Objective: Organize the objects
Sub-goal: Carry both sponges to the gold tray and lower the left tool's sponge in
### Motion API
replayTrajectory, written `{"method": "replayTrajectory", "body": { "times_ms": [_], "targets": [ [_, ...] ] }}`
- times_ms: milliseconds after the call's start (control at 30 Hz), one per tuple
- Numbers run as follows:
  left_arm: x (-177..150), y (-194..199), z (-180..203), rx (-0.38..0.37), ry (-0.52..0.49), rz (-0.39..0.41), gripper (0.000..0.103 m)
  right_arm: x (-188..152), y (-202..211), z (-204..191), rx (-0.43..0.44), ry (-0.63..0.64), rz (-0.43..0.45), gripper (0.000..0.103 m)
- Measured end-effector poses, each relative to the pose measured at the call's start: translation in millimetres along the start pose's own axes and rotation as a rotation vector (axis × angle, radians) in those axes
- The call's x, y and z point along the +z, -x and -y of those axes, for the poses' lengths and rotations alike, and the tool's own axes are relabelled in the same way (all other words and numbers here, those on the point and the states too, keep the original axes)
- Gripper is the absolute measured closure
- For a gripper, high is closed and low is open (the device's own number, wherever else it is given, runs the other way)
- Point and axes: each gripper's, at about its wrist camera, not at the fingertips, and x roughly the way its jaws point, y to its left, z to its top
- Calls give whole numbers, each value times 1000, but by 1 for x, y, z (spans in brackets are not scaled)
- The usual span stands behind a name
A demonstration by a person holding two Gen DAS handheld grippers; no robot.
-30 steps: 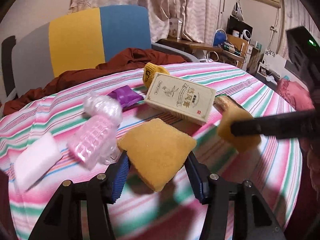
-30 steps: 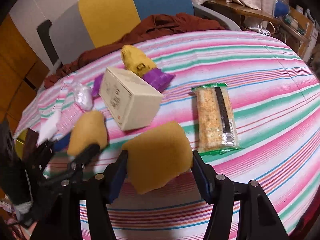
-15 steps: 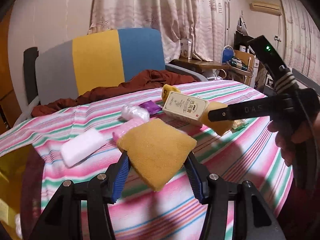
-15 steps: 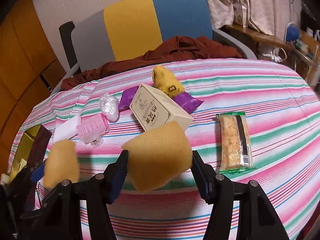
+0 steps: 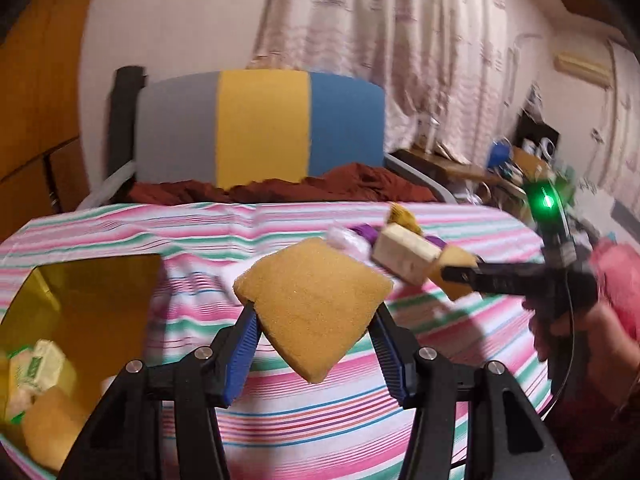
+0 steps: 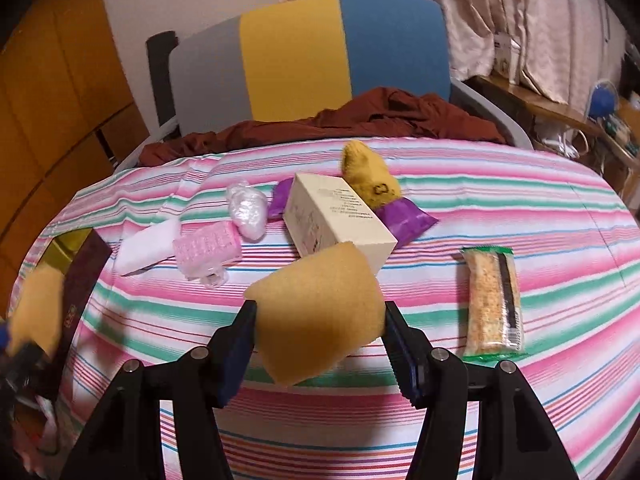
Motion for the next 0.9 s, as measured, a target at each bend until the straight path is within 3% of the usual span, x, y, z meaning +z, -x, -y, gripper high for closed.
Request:
{"method": "replayTrajectory", "body": {
  "times_ms": [400,633,900],
  "targets": [
    [-8,40,-97,166,143,-21,48,-12,5,-52,132,112,29,42],
    [-12,15,-170,218,283,-144,48,-20,18,-97,218,204,61,41],
    [-26,-14,-207,203,362,-274,46,-22,32,-156,360,237,62,41]
  ]
}}
